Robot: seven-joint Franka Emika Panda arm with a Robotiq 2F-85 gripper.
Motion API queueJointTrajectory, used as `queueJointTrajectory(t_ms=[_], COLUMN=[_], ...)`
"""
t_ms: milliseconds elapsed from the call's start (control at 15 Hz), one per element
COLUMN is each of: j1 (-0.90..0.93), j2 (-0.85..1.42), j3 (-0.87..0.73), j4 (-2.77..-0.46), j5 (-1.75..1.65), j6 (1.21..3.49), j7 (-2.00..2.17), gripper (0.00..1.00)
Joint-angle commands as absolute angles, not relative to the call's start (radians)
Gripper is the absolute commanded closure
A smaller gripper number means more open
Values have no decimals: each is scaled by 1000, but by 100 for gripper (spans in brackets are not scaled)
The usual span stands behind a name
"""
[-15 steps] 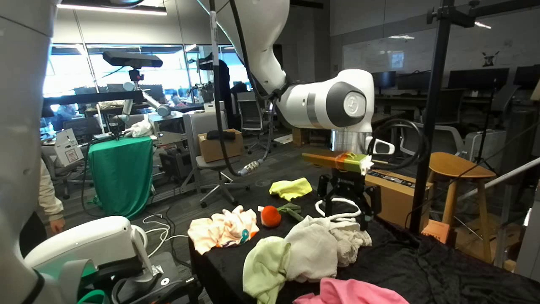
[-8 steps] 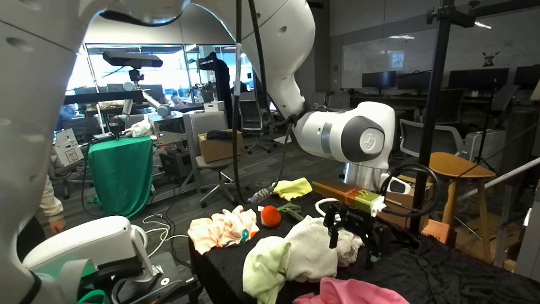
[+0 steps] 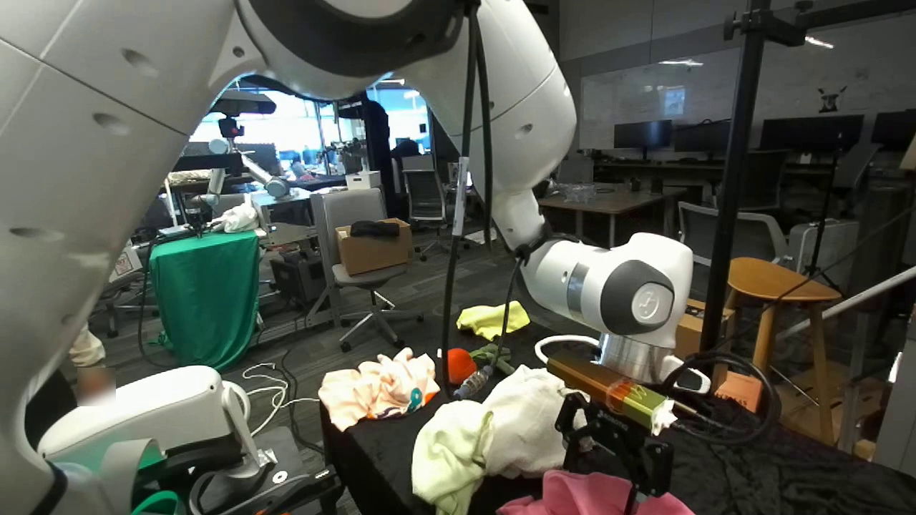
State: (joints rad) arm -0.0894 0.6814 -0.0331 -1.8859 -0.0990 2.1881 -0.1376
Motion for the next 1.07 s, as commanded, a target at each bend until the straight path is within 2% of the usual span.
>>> queueJointTrajectory(t_ms=[0,467,533,600,1000], j1=[-101,-99,-101,-106,-139], j2=[746,807,807,800,781], j3=[-38,-58,-59,-57,-29], j4=[-1818,-1775,-1775,-1779,-1771], j5=[-104,-113,-109,-106,-86], j6=[2173,2163,2166,2169,2140], j7=[-168,-151,-148,-157,-232], gripper=[0,0,25,25,73])
